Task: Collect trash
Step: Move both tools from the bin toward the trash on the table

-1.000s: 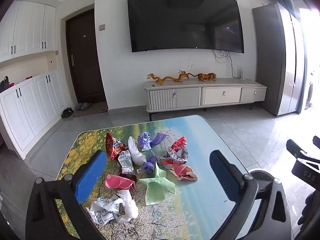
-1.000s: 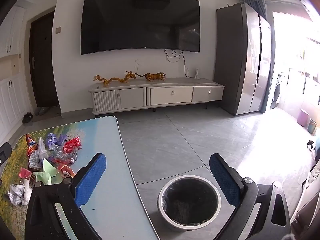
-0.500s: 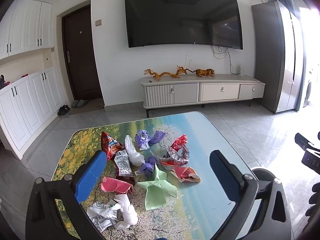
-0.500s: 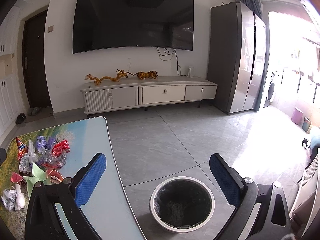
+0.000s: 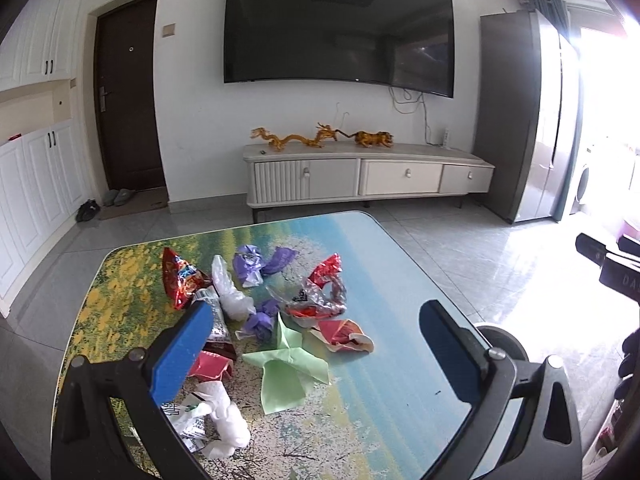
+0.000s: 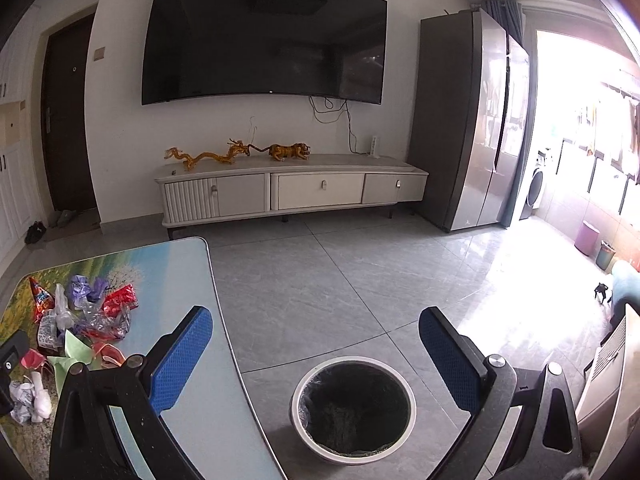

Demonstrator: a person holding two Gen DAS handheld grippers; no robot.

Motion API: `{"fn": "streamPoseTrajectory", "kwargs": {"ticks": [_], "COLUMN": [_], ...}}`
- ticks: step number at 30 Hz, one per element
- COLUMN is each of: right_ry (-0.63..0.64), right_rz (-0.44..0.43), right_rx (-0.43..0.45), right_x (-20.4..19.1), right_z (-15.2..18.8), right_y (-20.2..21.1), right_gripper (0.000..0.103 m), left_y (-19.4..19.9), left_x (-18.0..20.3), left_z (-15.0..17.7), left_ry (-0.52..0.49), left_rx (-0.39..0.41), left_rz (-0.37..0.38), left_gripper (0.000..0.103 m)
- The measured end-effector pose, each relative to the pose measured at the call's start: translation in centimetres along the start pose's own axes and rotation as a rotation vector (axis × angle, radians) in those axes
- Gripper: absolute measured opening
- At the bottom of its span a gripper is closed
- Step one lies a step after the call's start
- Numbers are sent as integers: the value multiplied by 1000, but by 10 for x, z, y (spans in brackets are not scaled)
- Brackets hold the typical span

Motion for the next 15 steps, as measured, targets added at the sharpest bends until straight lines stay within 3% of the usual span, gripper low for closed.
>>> {"fn": "streamPoseTrajectory", "kwargs": {"ticks": [7, 15], "right_ry": [-4, 21], "right_rz": [-21, -132], "right_rx": [-19, -84], "right_x": [-8, -48], "right_z": [-2, 7], "right_y": [3, -18], "right_gripper": [103, 103], "left_y": [-4, -6], "left_x": [-29, -126], "left_z": [12, 56], "left_ry": [20, 68], "left_rx": [-12, -92], "left_rz": [5, -68], "left_gripper": [103, 103]}}
Point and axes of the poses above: each gripper's, at about its wrist camera, not at the fingertips, and y roughly against the way its jaws point, x to its right, z to its underside, the point moved 9 cm from there along -y, roughly the way its jaws point, and after that the axes turned 2 degrees about y, right-handed, at the moved point
